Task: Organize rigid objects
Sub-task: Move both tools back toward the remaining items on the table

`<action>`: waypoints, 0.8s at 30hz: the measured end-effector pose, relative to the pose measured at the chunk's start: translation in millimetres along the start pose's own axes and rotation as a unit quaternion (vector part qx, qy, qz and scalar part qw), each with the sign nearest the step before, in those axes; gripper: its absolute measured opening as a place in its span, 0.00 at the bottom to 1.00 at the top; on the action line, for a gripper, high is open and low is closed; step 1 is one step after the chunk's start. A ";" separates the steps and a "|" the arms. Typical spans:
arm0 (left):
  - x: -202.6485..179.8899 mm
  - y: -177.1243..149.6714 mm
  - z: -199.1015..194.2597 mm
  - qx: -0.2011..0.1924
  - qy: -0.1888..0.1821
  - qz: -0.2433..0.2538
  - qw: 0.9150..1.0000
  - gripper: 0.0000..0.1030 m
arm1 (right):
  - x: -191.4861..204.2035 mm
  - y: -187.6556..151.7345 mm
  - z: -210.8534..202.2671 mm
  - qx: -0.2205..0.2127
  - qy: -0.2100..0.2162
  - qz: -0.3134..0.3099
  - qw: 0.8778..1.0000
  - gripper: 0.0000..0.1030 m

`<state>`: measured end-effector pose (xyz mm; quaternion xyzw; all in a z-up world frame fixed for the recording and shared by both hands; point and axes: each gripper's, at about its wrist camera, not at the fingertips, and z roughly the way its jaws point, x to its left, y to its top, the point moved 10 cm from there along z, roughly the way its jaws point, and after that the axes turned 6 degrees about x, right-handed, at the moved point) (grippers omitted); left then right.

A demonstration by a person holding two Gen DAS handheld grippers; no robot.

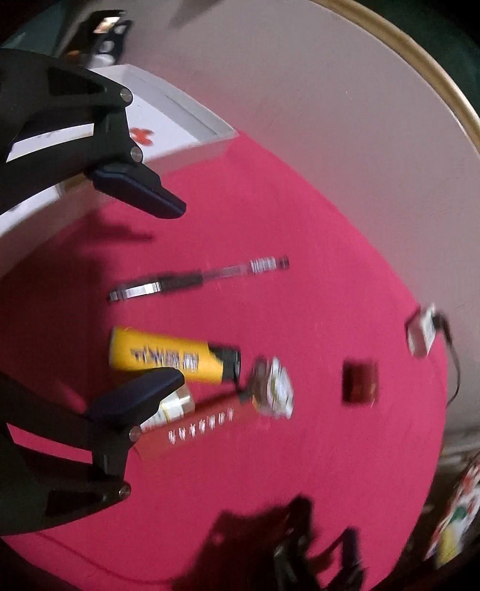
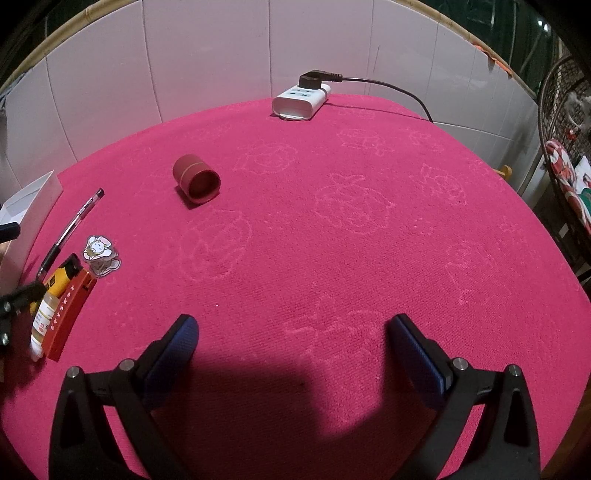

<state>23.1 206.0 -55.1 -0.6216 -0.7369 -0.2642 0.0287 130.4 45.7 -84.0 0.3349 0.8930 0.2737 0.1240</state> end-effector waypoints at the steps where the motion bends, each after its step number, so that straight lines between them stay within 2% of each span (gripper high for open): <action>1: -2.7 2.8 -0.6 -0.004 -0.003 0.002 1.000 0.81 | 0.0 -0.2 -0.1 0.000 0.000 0.000 1.000 1.00; 4: -3.1 5.3 1.0 0.002 -0.023 -0.006 1.000 0.78 | 0.4 0.2 0.1 0.000 0.002 0.000 1.000 1.00; 8: -5.6 0.8 2.7 0.007 -0.091 -0.040 0.995 0.57 | 0.8 -0.5 0.0 -0.001 0.002 0.001 1.000 1.00; 10: -5.7 -0.7 4.1 0.008 -0.107 -0.052 0.993 0.57 | 0.8 -0.4 0.1 -0.001 0.002 0.001 1.000 1.00; 14: 3.3 -7.8 11.9 0.017 -0.081 -0.056 0.995 0.57 | 0.7 -0.8 -0.1 -0.001 0.003 0.001 1.000 1.00; 16: 5.7 -12.8 9.6 0.017 -0.091 -0.060 0.994 0.57 | 0.7 -0.4 0.3 -0.001 0.002 0.001 1.000 1.00; 21: -11.0 -9.1 3.5 0.008 -0.098 -0.028 0.995 0.55 | 1.0 0.1 0.6 -0.001 0.002 0.000 1.000 1.00; 24: -19.4 -4.8 1.3 -0.003 -0.120 -0.028 0.992 0.54 | 1.0 0.0 0.5 -0.002 0.003 0.000 1.000 1.00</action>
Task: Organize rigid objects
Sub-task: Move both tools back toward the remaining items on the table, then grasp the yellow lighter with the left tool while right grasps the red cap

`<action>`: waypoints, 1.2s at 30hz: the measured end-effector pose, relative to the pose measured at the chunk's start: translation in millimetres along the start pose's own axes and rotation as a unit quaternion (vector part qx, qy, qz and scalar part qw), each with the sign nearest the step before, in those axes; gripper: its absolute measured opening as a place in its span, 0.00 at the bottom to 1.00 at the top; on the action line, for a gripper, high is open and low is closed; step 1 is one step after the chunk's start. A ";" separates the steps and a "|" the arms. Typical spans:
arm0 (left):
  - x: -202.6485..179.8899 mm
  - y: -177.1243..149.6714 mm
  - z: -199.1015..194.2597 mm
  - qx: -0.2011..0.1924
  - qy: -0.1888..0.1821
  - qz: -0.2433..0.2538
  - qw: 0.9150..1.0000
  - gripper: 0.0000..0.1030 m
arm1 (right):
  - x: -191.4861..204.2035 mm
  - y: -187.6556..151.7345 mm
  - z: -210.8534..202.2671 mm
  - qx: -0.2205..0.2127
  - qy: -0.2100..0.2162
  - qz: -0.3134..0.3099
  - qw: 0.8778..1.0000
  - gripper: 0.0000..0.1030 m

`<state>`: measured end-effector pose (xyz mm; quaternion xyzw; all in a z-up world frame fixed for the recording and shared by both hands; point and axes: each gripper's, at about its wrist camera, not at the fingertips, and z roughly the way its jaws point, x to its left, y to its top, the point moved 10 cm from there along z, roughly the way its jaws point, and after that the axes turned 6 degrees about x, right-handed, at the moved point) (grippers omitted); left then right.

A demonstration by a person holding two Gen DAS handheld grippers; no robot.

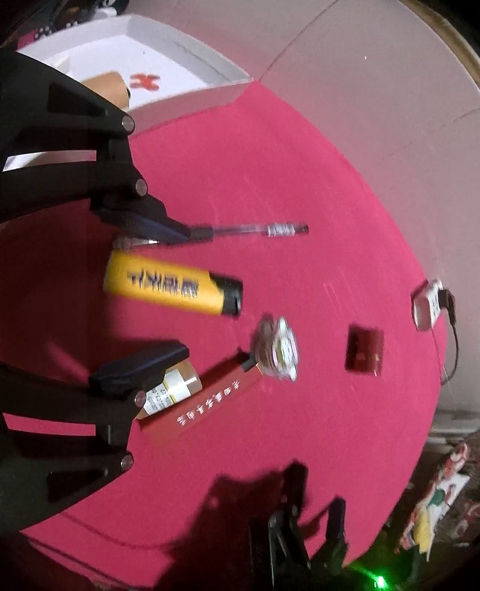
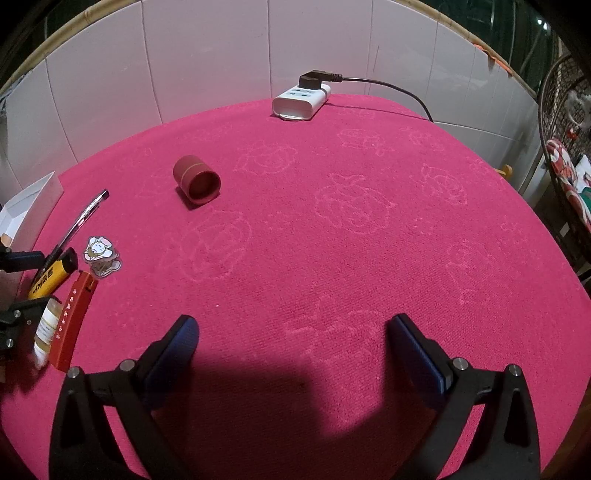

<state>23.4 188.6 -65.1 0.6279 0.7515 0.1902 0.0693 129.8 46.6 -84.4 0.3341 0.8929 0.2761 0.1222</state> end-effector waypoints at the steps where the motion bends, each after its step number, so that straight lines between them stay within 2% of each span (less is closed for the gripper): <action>1: -5.3 -0.1 -3.5 -0.009 -0.005 0.007 1.000 0.54 | 0.1 -0.1 0.0 0.000 0.000 0.000 1.000 1.00; 4: -5.8 -0.2 -5.1 -0.016 0.016 0.009 1.000 0.54 | 0.1 -0.1 -0.1 0.000 0.000 0.000 1.000 1.00; 7: -2.7 -1.8 1.2 -0.008 0.005 0.001 1.000 0.54 | 0.3 0.1 0.1 0.000 0.000 0.000 1.000 1.00; 9: 2.1 -1.3 3.4 -0.005 -0.008 -0.013 1.000 0.54 | 0.1 -0.1 -0.2 0.000 0.000 0.000 1.000 1.00; 12: 7.6 -5.0 6.0 0.009 -0.053 -0.048 0.997 0.54 | 0.2 -0.2 0.0 0.000 0.000 0.000 1.000 1.00; 14: 2.0 -7.4 4.6 0.013 -0.061 -0.043 0.997 0.54 | 0.5 -0.1 0.1 -0.001 0.001 0.000 1.000 1.00; 19: -4.3 -6.5 3.1 0.013 -0.061 -0.047 0.997 0.54 | 0.5 -0.3 -0.4 -0.001 0.002 0.000 1.000 1.00; 22: -3.7 -7.9 2.0 0.000 -0.048 -0.067 0.997 0.54 | 0.2 2.3 -4.0 -0.010 0.027 0.009 1.000 1.00; 24: -4.0 -9.0 1.0 -0.008 -0.043 -0.080 0.996 0.52 | 8.4 10.3 -8.2 -0.019 0.092 0.005 0.996 1.00; 27: -2.9 -6.9 3.4 -0.025 -0.039 -0.108 0.993 0.51 | 21.9 33.2 -11.9 -0.040 0.133 -0.031 0.990 1.00; 29: -1.8 -8.0 3.1 -0.035 -0.034 -0.121 0.991 0.51 | 35.4 48.8 -1.8 -0.036 0.122 -0.089 0.988 1.00; 36: 0.2 -6.9 5.2 -0.055 -0.024 -0.145 0.988 0.50 | 64.8 94.6 34.4 -0.031 0.110 -0.134 0.984 1.00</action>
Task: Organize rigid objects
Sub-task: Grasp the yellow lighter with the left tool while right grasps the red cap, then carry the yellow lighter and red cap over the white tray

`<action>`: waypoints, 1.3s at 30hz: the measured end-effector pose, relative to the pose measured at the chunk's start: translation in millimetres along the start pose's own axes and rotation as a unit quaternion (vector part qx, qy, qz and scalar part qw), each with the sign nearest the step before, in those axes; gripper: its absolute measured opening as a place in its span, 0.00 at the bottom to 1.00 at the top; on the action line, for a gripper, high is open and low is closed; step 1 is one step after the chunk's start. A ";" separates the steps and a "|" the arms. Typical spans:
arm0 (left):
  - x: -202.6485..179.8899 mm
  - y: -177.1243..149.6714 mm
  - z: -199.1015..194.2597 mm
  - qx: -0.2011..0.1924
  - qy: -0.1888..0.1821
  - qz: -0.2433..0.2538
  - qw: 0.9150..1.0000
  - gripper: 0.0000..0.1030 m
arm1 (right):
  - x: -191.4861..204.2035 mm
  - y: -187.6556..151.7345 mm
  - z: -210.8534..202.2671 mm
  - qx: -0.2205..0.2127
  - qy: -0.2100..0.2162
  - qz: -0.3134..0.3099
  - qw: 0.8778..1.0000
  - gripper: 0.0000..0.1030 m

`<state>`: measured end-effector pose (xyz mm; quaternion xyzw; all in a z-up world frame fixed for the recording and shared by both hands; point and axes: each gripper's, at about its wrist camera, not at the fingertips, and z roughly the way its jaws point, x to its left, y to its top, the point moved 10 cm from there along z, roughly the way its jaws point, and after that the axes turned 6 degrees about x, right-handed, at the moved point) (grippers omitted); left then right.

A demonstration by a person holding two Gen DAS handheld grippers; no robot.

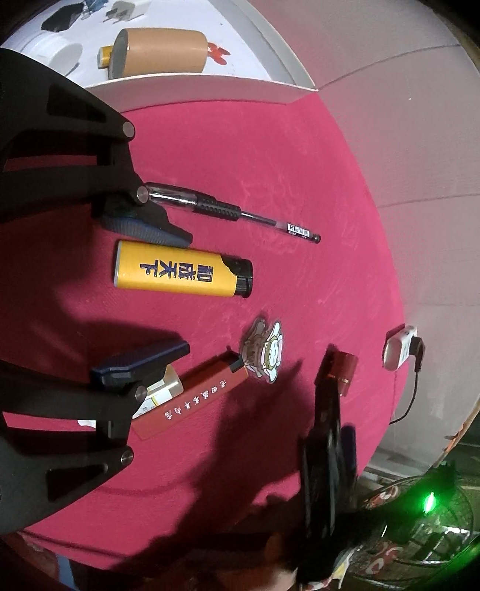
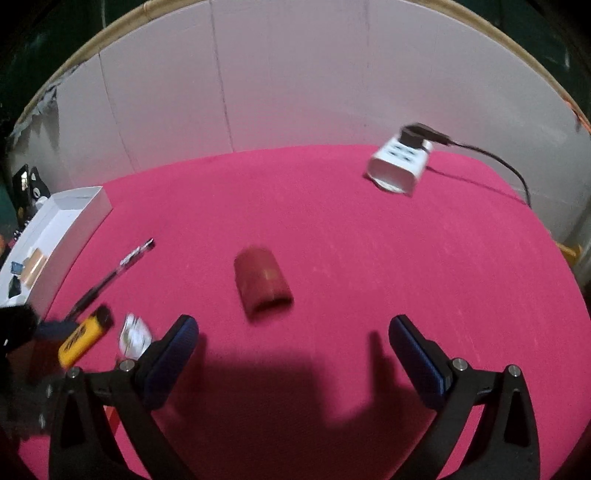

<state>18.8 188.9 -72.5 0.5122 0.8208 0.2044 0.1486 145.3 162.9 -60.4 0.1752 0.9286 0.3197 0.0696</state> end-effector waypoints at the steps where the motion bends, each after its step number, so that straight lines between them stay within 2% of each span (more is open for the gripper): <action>1: 0.6 0.2 0.2 -0.002 0.001 -0.002 1.000 0.48 | 4.1 1.4 6.7 0.010 0.001 -0.004 1.000 1.00; 2: 1.7 -3.0 -2.4 -0.003 0.004 -0.005 1.000 0.43 | 5.1 3.7 13.3 0.020 0.008 -0.005 1.000 1.00; 3: 3.7 -3.1 -3.3 -0.006 0.006 -0.009 1.000 0.37 | 7.7 5.0 20.3 0.027 0.016 -0.005 0.999 0.94; 4: 5.1 -3.5 -4.9 -0.008 0.006 -0.013 1.000 0.23 | 8.6 7.8 22.5 0.022 0.004 -0.015 1.000 0.84; 5: 5.7 -3.2 -4.6 -0.008 0.002 -0.017 1.000 0.23 | 10.1 9.4 22.8 0.020 -0.004 -0.026 0.999 0.72; 6: 5.9 -4.3 -5.8 -0.010 0.000 -0.018 1.000 0.23 | 13.8 12.1 19.1 0.012 -0.001 -0.037 0.999 0.41; 7: 5.4 -5.9 -6.8 -0.013 0.001 -0.017 1.000 0.23 | 16.5 11.8 16.7 0.015 0.010 -0.038 0.999 0.27; 11: 3.1 -9.8 -11.2 -0.020 -0.002 -0.027 0.999 0.23 | 15.5 4.5 -6.6 -0.013 0.010 -0.028 0.999 0.27; 16: 2.1 -12.8 -31.6 -0.043 0.000 -0.038 0.998 0.23 | 17.6 -1.5 -63.1 -0.078 0.045 0.011 0.996 0.27; 22: 2.8 -5.3 -69.4 -0.093 0.012 -0.042 0.995 0.23 | 52.0 3.6 -120.9 -0.138 0.079 0.009 0.987 0.27; 28: 12.2 -2.8 -102.5 -0.135 0.022 -0.056 0.989 0.23 | 87.3 16.1 -139.8 -0.154 0.096 -0.017 0.983 0.27; 39: 52.6 -17.6 -136.4 -0.174 0.042 -0.105 0.978 0.23 | 139.7 17.9 -158.0 -0.155 0.114 -0.050 0.980 0.27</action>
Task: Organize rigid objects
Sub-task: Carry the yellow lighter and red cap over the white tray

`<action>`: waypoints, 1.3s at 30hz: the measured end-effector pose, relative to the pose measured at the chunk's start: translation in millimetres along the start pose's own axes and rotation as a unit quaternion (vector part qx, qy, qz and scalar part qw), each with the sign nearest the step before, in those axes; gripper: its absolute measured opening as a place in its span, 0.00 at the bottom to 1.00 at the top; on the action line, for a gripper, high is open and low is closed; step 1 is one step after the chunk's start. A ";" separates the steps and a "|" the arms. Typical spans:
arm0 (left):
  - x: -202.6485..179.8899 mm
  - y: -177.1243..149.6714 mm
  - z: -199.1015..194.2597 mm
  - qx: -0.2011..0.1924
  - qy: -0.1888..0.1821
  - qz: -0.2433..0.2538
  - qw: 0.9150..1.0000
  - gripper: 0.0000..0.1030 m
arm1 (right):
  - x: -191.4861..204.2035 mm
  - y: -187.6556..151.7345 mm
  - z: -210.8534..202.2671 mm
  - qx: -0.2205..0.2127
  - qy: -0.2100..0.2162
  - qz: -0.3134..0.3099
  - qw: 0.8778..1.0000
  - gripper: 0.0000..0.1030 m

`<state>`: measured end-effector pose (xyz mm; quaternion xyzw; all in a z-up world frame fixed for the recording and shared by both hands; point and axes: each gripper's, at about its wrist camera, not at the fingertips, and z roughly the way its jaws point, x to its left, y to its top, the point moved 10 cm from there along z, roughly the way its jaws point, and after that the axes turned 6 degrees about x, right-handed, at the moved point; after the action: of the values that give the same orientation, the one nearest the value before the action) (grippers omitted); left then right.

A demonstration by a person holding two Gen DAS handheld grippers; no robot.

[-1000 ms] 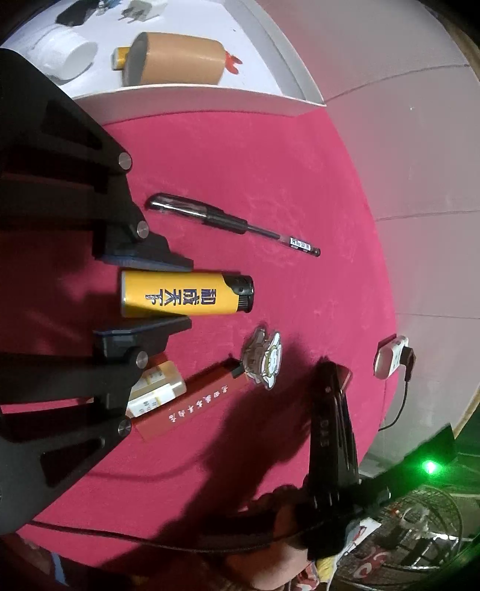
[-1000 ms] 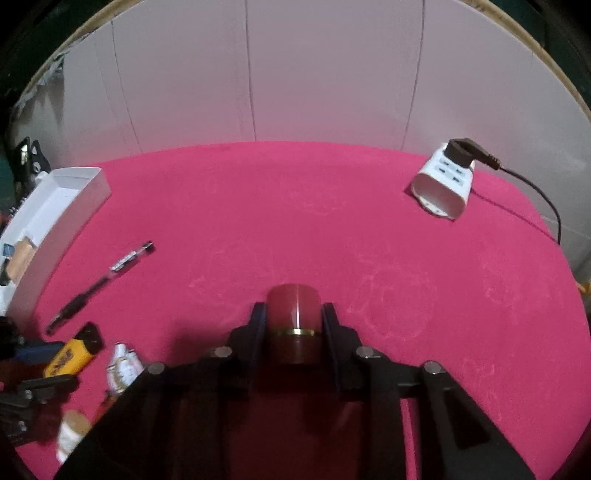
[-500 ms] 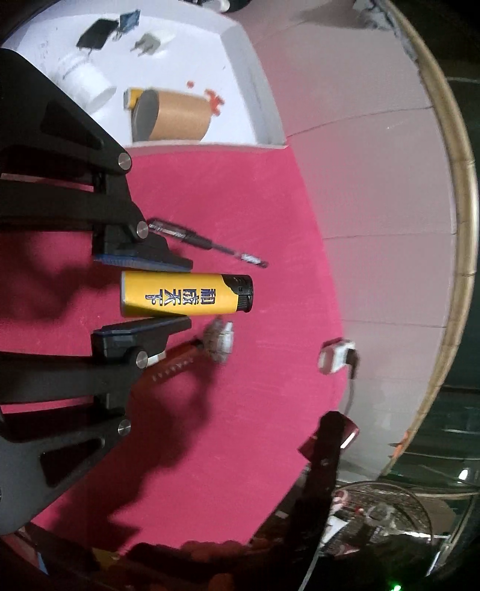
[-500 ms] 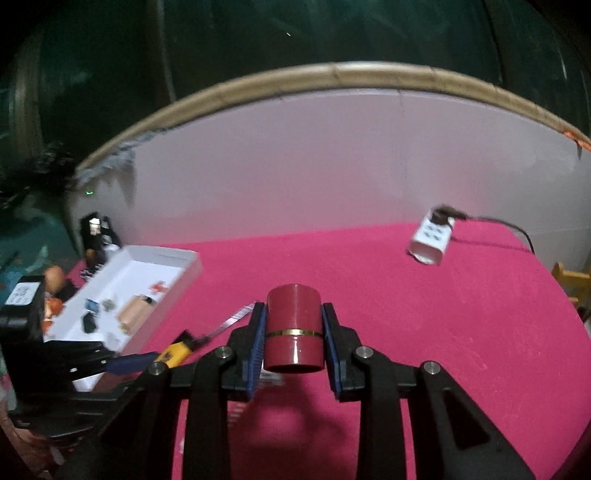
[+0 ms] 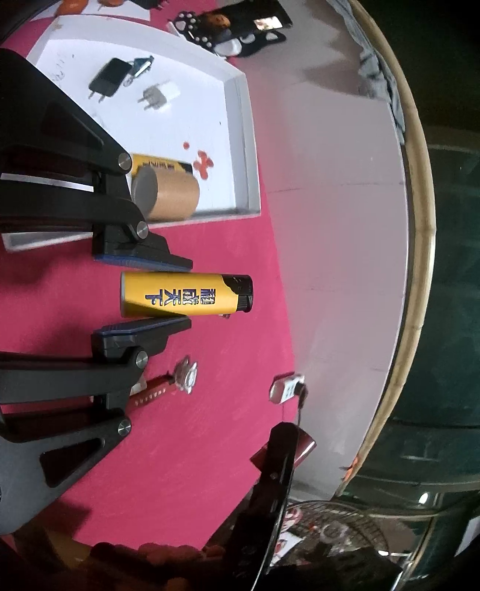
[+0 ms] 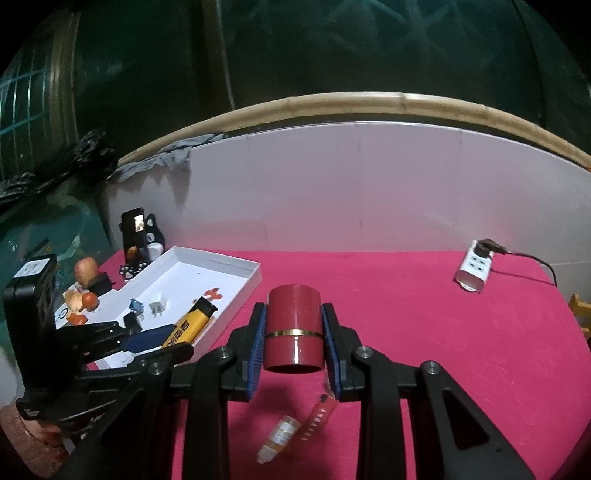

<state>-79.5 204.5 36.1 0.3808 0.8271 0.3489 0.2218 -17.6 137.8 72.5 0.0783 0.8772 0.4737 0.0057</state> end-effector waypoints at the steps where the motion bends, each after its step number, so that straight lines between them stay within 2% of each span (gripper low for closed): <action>1: 3.1 -0.5 -1.1 -0.003 0.002 -0.003 1.000 0.23 | 4.3 1.4 0.9 0.000 0.002 -0.003 1.000 0.27; 22: 92.7 -12.5 -23.5 -0.036 0.045 -0.091 0.994 0.23 | 89.8 16.3 47.5 0.038 0.046 -0.053 0.997 0.27; 29: 127.2 -18.3 -26.4 -0.044 0.069 -0.117 0.990 0.23 | 116.5 7.9 73.4 0.074 0.082 -0.045 0.993 0.27; 34: 156.5 -19.3 -27.7 -0.055 0.095 -0.136 0.985 0.23 | 134.1 -3.0 92.1 0.099 0.092 -0.048 0.990 0.27; 39: 175.8 -27.6 -21.5 -0.052 0.095 -0.163 0.981 0.23 | 153.4 -13.5 106.1 0.118 0.099 -0.060 0.986 0.27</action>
<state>-213.7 320.8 11.9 0.1941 0.8759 0.3856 0.2157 -161.9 240.5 12.7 -0.0212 0.9263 0.3711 -0.0623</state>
